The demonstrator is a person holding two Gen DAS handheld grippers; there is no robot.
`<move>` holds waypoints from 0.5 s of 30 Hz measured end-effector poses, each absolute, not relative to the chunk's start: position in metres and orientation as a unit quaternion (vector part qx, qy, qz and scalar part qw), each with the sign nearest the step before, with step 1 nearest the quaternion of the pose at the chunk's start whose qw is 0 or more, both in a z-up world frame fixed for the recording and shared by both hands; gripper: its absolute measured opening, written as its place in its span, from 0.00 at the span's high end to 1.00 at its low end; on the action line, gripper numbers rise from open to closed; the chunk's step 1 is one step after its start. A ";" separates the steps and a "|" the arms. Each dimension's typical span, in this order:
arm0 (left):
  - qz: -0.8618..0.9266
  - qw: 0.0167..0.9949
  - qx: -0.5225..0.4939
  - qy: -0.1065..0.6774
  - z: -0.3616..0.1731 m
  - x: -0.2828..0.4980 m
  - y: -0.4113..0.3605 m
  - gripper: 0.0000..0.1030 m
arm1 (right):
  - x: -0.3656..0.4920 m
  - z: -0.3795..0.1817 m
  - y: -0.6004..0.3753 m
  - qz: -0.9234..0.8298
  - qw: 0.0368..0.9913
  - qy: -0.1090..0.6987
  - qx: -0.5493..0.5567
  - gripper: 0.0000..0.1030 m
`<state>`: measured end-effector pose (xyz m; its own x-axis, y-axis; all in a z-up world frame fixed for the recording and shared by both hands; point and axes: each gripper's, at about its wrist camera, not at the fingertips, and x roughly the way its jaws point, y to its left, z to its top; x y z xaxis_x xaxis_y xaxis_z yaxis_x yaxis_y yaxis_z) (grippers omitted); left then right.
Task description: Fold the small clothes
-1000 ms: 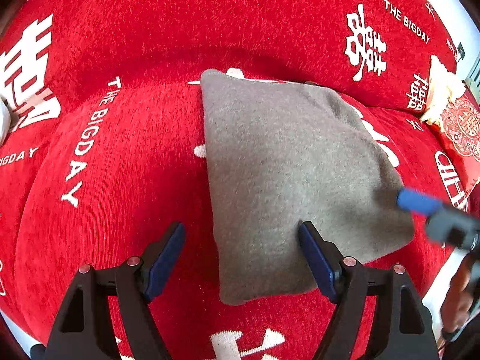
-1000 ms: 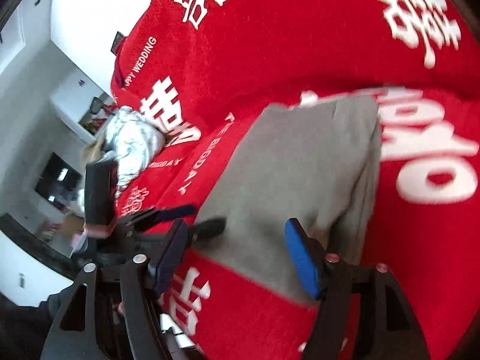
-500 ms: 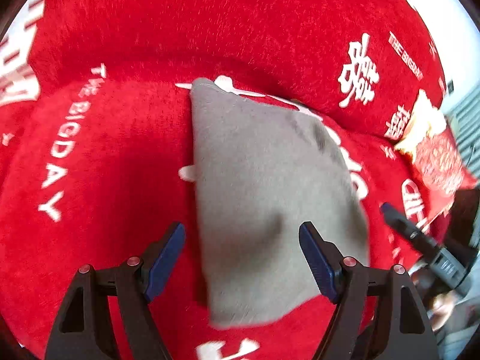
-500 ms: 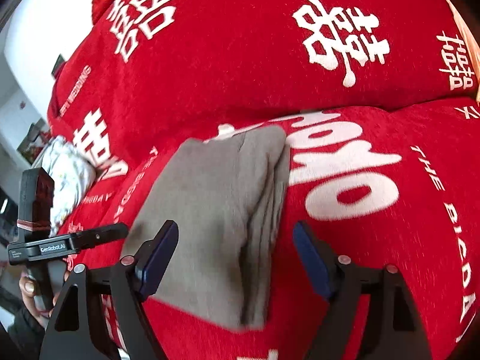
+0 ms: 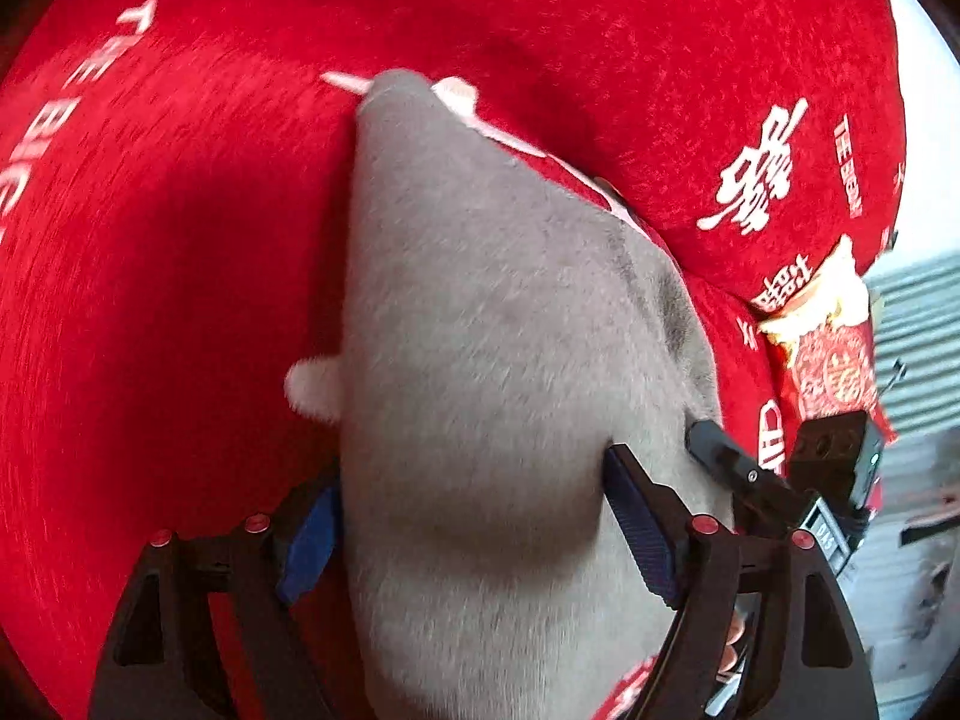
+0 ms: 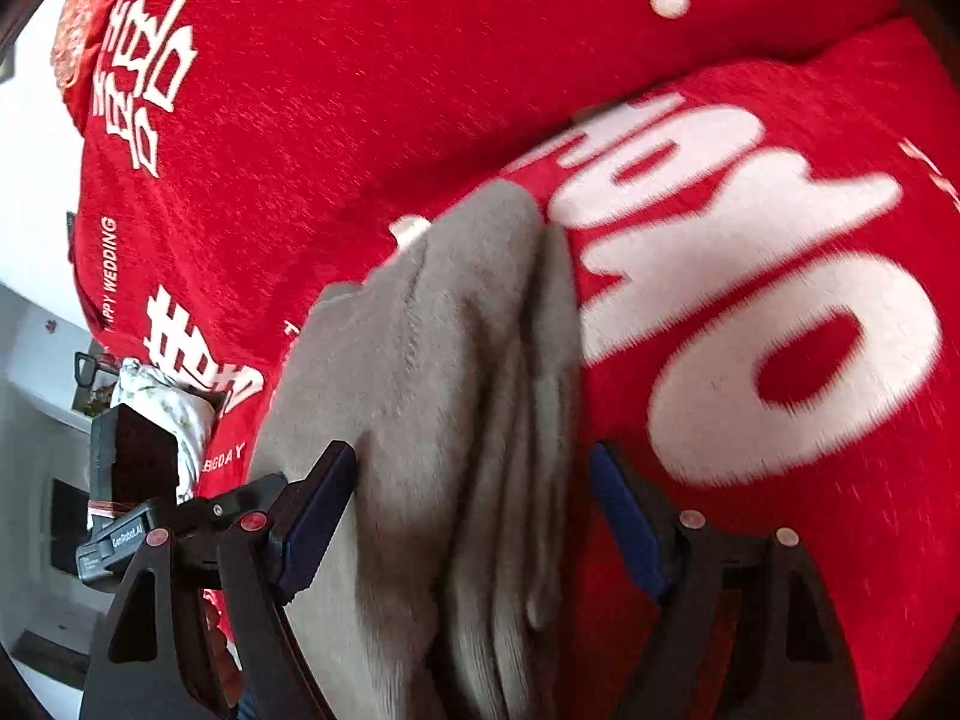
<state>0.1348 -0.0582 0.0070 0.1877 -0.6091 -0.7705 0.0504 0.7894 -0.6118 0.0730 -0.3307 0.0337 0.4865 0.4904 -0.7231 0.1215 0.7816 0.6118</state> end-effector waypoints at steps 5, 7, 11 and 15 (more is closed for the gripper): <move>-0.234 0.754 -0.197 0.581 0.009 0.145 -0.071 0.32 | 0.087 0.023 -0.317 0.141 0.796 0.506 0.301 0.56; -0.237 0.765 -0.181 0.571 0.015 0.141 -0.075 0.41 | 0.087 0.025 -0.318 0.140 0.798 0.505 0.299 0.59; -0.231 0.786 -0.146 0.554 0.028 0.134 -0.083 0.48 | 0.082 0.040 -0.300 0.117 0.822 0.499 0.247 0.61; -0.225 0.797 -0.133 0.544 0.039 0.125 -0.081 0.49 | 0.076 0.053 -0.292 0.101 0.835 0.489 0.230 0.62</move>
